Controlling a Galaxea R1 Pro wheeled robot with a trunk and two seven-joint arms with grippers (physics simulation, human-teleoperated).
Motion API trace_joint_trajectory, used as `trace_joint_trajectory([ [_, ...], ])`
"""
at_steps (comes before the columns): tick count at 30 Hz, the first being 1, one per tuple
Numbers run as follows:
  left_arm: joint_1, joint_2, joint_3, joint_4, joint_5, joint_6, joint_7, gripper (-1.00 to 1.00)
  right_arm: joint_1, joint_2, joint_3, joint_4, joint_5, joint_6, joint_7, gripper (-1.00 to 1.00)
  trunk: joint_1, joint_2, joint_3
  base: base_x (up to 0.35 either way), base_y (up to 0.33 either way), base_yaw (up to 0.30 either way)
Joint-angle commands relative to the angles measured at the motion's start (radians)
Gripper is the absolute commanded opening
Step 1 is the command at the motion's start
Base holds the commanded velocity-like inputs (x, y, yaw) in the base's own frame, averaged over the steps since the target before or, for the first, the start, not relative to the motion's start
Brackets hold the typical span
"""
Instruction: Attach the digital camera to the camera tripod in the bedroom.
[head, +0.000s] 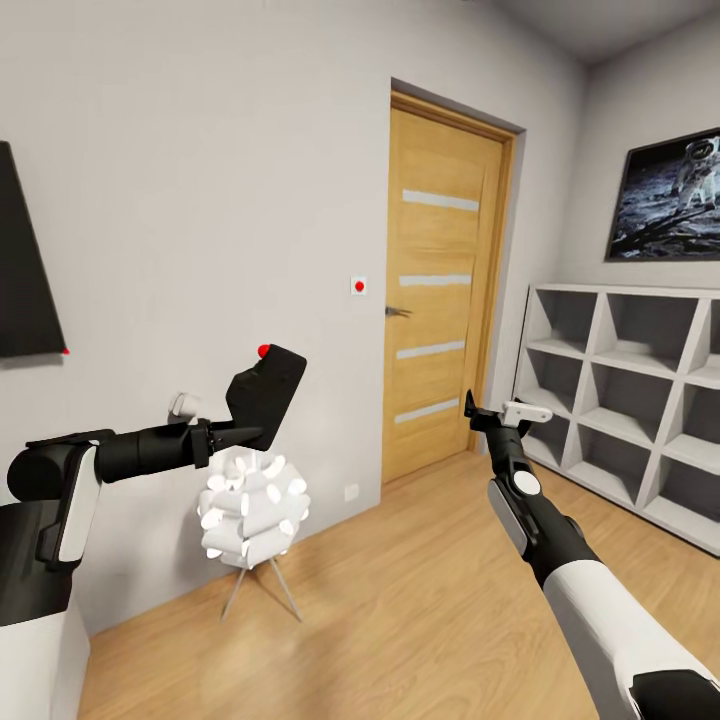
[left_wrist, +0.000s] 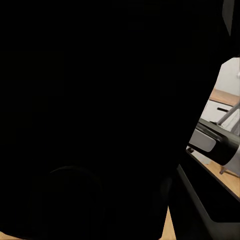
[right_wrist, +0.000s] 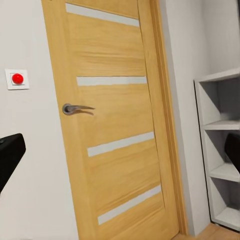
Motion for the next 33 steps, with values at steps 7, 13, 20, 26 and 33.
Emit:
trace_joint_trajectory([
  [7, -0.001, 0.0, 0.0, 0.0, 0.001, 0.006, -0.004, -1.0, -0.001, -0.002, 0.007, 0.0, -0.01, -0.005, -0.007, 1.0, -0.027, 0.049, 0.021, 0.0, 0.0, 0.0],
  [13, -0.001, 0.0, 0.0, 0.0, 0.001, 0.006, -0.005, -1.0, -0.001, -0.002, 0.007, 0.0, -0.01, -0.005, -0.007, 1.0, -0.05, 0.091, 0.04, 0.0, 0.0, 0.0],
  [20, -0.001, 0.0, 0.0, 0.0, 0.001, 0.006, -0.005, -1.0, -0.001, -0.002, 0.007, 0.0, -0.01, -0.005, -0.007, 1.0, -0.077, 0.14, 0.062, 0.0, 0.0, 0.0],
  [26, -0.001, 0.0, 0.0, 0.0, 0.001, 0.006, -0.005, -1.0, -0.001, -0.002, 0.007, 0.0, -0.01, -0.005, -0.007, 1.0, -0.1, 0.182, 0.08, 0.0, 0.0, 0.0],
  [33, -0.001, 0.0, 0.0, 0.0, 0.001, 0.006, -0.005, -1.0, -0.001, -0.002, 0.007, 0.0, -0.01, -0.005, -0.007, 1.0, -0.127, 0.231, 0.102, 0.0, 0.0, 0.0],
])
